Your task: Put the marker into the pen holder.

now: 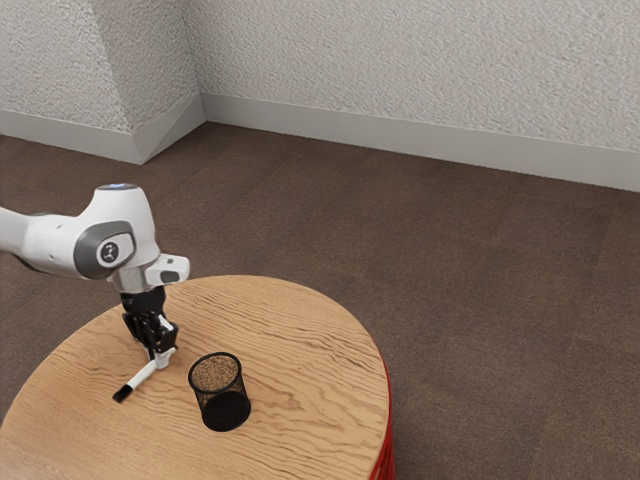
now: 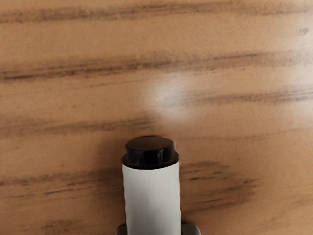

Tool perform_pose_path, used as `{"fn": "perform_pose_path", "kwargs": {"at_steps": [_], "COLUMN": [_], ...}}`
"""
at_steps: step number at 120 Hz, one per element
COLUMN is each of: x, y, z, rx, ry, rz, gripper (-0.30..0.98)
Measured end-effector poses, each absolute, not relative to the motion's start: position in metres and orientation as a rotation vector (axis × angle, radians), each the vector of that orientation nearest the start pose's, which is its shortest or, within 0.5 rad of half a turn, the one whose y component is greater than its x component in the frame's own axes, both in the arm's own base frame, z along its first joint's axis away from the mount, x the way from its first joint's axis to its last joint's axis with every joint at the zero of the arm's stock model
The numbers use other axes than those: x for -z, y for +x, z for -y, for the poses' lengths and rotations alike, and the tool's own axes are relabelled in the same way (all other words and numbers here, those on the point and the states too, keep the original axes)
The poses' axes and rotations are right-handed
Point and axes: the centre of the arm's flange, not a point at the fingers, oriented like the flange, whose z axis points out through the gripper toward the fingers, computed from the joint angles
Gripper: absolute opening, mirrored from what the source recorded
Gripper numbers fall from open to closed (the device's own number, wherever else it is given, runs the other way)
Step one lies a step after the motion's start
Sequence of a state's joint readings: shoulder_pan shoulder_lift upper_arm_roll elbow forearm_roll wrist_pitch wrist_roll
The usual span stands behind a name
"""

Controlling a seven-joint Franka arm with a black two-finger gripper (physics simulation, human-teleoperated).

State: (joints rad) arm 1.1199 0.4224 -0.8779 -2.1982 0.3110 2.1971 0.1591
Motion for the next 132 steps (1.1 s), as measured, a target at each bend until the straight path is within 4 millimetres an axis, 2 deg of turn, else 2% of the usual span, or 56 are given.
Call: {"fn": "perform_pose_path", "kwargs": {"at_steps": [9, 18, 24, 40, 64, 79, 102, 117, 132], "x": [-0.238, -0.24, -0.244, -0.268, -0.323, -0.354, -0.394, -0.413, -0.407], "y": [0.509, 0.509, 0.51, 0.511, 0.514, 0.507, 0.486, 0.476, 0.464], "z": [-0.131, -0.132, -0.134, -0.129, -0.091, -0.075, -0.069, -0.049, -0.033], "rx": [-0.341, -0.317, -0.288, -0.149, 0.181, 0.41, 0.793, 0.957, 0.991], "ry": [-3.26, -3.255, -3.25, -3.256, -3.252, -3.256, -3.238, -3.203, -3.204], "rz": [-0.21, -0.22, -0.231, -0.288, -0.441, -0.499, -0.594, -0.707, -0.786], "gripper": [0.02, 0.05, 0.0, -0.03, -0.06, -0.06, -0.06, -0.06, -0.05]}}
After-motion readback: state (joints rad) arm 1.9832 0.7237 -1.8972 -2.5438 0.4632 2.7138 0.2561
